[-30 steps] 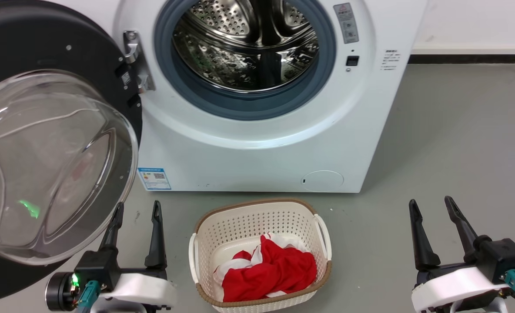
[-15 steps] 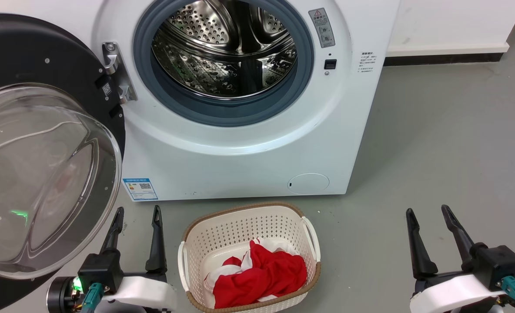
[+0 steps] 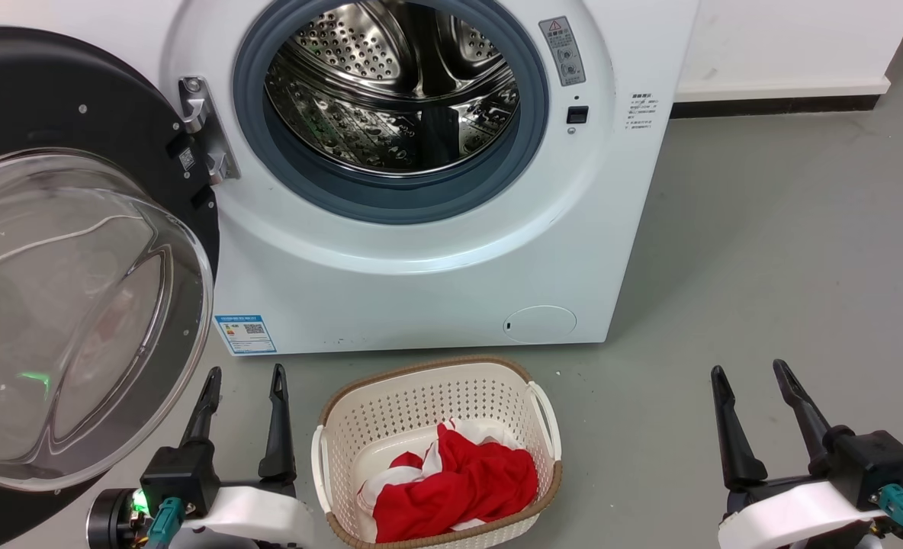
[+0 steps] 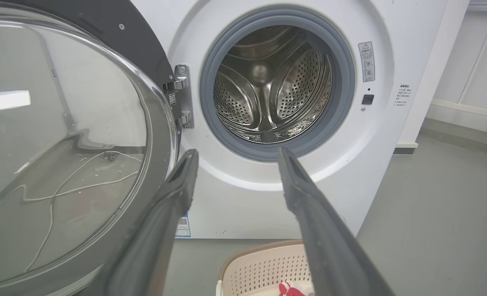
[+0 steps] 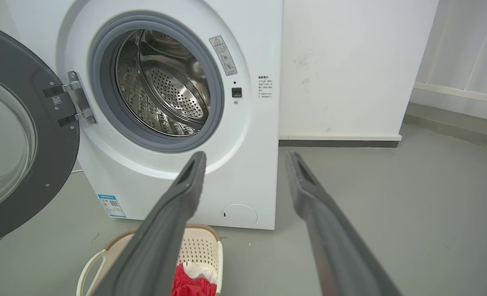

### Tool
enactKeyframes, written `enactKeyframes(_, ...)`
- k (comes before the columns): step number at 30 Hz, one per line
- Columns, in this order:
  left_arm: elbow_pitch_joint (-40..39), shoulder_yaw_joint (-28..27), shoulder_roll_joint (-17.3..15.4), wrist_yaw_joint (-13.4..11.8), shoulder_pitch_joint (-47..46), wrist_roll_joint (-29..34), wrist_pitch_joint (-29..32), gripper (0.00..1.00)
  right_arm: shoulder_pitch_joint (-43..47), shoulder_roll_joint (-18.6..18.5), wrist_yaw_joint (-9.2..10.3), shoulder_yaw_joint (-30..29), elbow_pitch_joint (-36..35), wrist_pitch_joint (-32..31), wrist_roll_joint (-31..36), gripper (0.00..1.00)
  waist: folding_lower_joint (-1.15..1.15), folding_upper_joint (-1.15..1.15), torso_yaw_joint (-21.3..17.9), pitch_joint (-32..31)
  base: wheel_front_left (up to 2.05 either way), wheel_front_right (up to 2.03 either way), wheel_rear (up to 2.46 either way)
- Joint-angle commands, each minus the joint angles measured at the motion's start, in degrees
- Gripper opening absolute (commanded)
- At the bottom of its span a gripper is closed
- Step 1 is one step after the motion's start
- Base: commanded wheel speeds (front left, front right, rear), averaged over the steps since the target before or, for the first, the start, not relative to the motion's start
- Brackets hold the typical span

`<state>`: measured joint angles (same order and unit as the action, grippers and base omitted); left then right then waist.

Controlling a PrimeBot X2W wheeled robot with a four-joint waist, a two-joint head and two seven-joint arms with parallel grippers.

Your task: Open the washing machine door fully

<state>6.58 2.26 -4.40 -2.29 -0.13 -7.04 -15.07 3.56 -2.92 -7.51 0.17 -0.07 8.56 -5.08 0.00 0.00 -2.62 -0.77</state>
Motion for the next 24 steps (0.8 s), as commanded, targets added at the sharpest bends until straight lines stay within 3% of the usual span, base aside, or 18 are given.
enactKeyframes(1, 0.02, -0.16, 0.29, 0.22, 0.56, 0.31, -0.14, 1.00, 0.29, 0.08, 0.04, 0.03, -0.18, 0.23, -0.17, 1.00, 0.00, 0.00, 0.02, 0.02, 0.00, 0.00, 0.00)
enactKeyframes(3, 0.06, -0.26, 0.45, 0.36, 0.51, 0.38, -0.14, 1.00, 0.27, 0.08, 0.04, 0.01, -0.28, 0.22, -0.29, 1.00, 0.00, 0.00, 0.02, 0.04, 0.00, 0.00, 0.00)
enactKeyframes(4, 0.03, -0.25, 0.35, 0.29, 0.01, 0.25, 0.00, 0.00, 0.00, 0.00, 0.00, 0.01, -0.03, 0.00, 0.00, 0.00, 0.00, 0.00, 0.02, 0.03, 0.00, 0.00, 0.00)
enactKeyframes(8, 1.48, -0.59, 0.49, 0.41, -0.02, -0.66, 0.46, 0.00, 0.44, 0.00, 0.00, 0.29, 0.89, 0.04, -0.89, 0.00, 0.00, 0.00, 0.04, 0.04, 0.00, 0.00, 0.00)
enactKeyframes(24, 2.65, -2.31, 0.68, 2.40, -1.39, -18.69, 4.99, 0.00, -1.97, -1.12, 0.01, 0.07, 3.66, -2.15, -20.66, 0.00, 0.00, 0.00, 0.38, 0.16, 0.00, 0.00, 0.00)
